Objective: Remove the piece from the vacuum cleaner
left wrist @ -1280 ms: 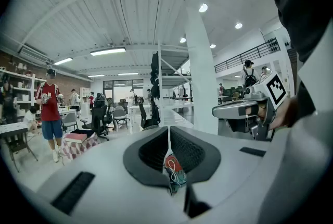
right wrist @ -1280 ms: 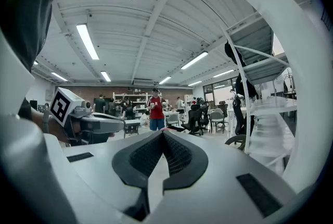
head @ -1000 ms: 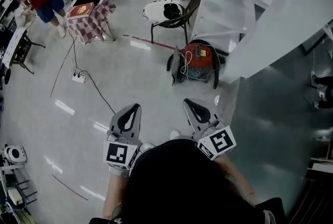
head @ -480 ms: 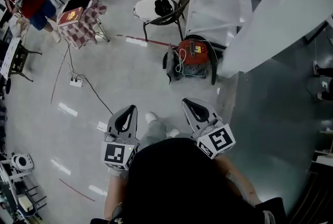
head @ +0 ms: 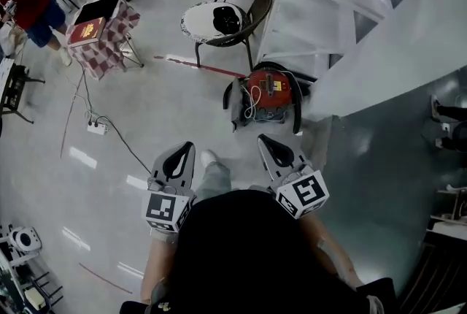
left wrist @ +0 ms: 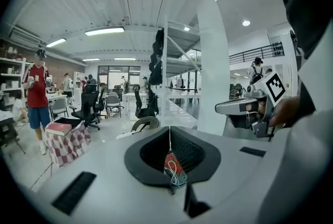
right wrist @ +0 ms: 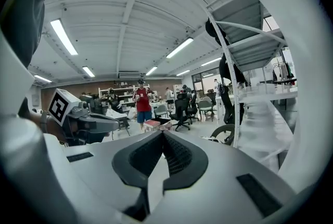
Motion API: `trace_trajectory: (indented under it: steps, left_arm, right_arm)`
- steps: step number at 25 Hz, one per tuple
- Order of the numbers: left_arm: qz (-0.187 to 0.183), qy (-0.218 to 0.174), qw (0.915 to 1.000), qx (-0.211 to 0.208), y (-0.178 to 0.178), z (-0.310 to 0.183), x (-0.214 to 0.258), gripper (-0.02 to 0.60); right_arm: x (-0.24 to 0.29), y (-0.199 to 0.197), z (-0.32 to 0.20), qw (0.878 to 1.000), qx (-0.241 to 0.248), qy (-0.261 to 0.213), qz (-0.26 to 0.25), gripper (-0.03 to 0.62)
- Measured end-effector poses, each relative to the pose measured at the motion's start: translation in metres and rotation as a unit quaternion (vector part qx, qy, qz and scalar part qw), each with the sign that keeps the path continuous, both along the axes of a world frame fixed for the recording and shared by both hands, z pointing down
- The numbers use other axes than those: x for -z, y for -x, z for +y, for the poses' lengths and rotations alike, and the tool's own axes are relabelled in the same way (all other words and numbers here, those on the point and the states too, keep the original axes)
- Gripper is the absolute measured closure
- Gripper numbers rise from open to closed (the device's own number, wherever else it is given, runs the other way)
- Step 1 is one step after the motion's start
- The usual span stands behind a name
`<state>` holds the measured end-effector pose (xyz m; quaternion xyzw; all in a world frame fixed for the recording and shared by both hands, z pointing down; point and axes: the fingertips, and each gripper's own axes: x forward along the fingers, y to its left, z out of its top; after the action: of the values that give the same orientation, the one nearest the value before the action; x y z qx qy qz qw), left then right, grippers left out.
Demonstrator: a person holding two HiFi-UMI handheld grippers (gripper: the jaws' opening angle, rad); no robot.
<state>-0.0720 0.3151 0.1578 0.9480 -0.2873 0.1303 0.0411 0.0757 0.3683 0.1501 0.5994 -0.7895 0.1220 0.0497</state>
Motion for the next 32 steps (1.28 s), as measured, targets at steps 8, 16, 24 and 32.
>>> trace_trajectory:
  steps: [8,16,24,32]
  left_arm:
    - [-0.011,0.030,0.9994,-0.009,0.012,-0.118,-0.018,0.561]
    - [-0.028,0.056,0.9979,-0.016,0.026,-0.160,-0.044,0.561]
    - [-0.055,0.089,0.9942,0.027,0.034,-0.181,-0.066,0.561]
    - [-0.083,0.126,0.9846,0.088,0.026,-0.201,-0.094,0.561]
  right_arm:
    - [-0.018,0.006,-0.122,0.999,-0.010,0.038,-0.001,0.566]
    - [-0.050,-0.008,-0.175,0.995,-0.037,0.092,0.005,0.566]
    - [-0.103,-0.042,-0.199,0.985,-0.042,0.169,0.003,0.566]
    - [-0.195,-0.081,-0.236,0.969,-0.029,0.245,-0.021,0.565]
